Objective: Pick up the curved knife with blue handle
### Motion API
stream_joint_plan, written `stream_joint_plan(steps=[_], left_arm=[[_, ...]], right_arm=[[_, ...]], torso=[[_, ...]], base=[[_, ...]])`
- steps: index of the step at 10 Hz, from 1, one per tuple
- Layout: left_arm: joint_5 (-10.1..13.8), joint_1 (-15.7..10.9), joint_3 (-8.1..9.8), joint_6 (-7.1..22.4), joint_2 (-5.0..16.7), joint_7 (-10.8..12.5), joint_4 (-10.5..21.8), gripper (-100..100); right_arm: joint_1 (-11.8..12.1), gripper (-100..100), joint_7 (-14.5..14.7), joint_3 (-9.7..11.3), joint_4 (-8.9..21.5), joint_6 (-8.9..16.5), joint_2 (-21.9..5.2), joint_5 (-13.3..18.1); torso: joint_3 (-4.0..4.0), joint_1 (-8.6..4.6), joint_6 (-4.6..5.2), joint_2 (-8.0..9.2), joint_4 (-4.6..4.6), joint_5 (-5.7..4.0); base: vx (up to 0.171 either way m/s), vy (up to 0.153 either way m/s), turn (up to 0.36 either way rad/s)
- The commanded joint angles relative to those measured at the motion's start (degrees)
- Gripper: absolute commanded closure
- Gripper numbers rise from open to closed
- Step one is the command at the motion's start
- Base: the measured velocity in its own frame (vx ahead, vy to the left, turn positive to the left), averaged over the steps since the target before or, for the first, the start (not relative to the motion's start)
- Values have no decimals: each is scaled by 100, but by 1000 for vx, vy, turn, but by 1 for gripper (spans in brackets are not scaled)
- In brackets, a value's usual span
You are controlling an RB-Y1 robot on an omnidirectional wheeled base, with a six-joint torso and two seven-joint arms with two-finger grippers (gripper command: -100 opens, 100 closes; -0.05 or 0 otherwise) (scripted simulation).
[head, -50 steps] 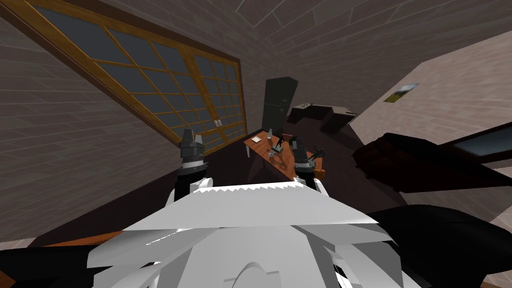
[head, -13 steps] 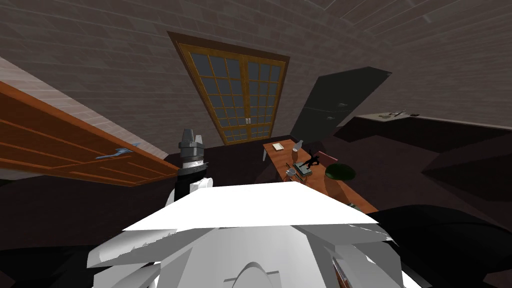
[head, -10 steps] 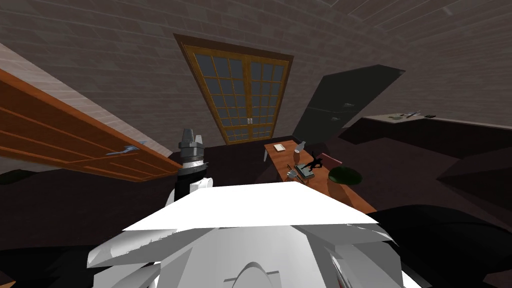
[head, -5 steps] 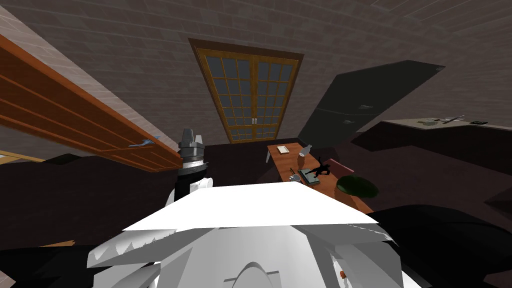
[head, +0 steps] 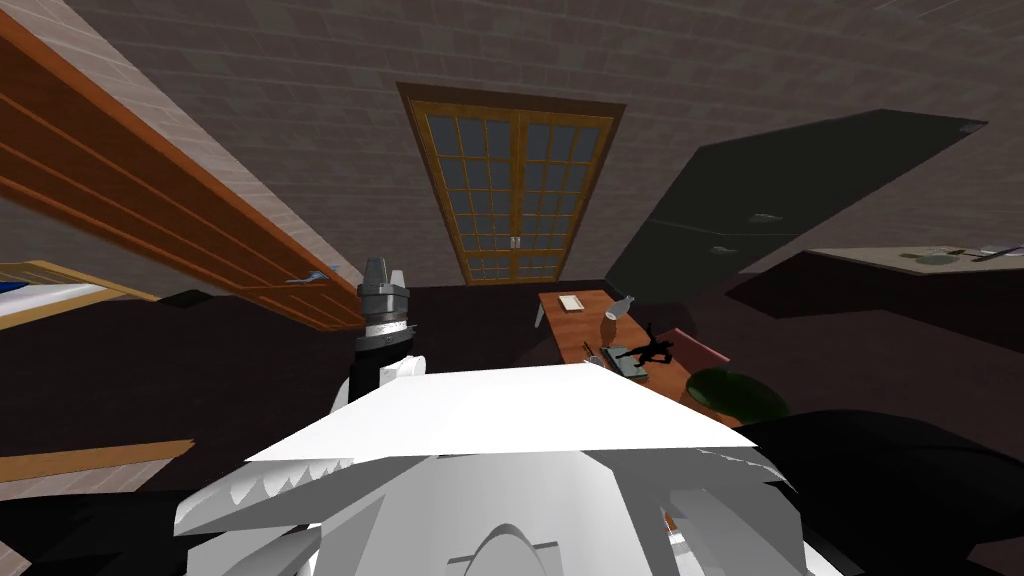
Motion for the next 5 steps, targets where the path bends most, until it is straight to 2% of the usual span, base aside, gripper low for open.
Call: stream_joint_plan(steps=[1, 2, 3, 4, 5], left_arm=[[0, 0, 0, 0, 0, 0, 0, 0], [0, -1, 0, 0, 0, 0, 0, 0], [0, -1, 0, 0, 0, 0, 0, 0], [0, 0, 0, 0, 0, 0, 0, 0], [0, 0, 0, 0, 0, 0, 0, 0]], right_arm=[[6, -100, 85, 53, 286, 34, -33, 155], [-7, -100, 141, 106, 511, 89, -52, 283], [-128, -100, 141, 106, 837, 58, -52, 283], [-7, -100, 141, 106, 511, 89, -52, 283], [-19, -100, 191, 162, 710, 142, -66, 402]], torso=[[0, 0, 0, 0, 0, 0], [-1, 0, -3, -2, 0, 1], [-4, -5, -5, -7, -1, -1], [-1, 3, 3, -2, -1, 1], [1, 16, 1, 2, 0, 3]], base=[[19, -64, 138], [28, -82, 262], [23, -67, 95], [4, -27, -41], [4, -23, 124]])
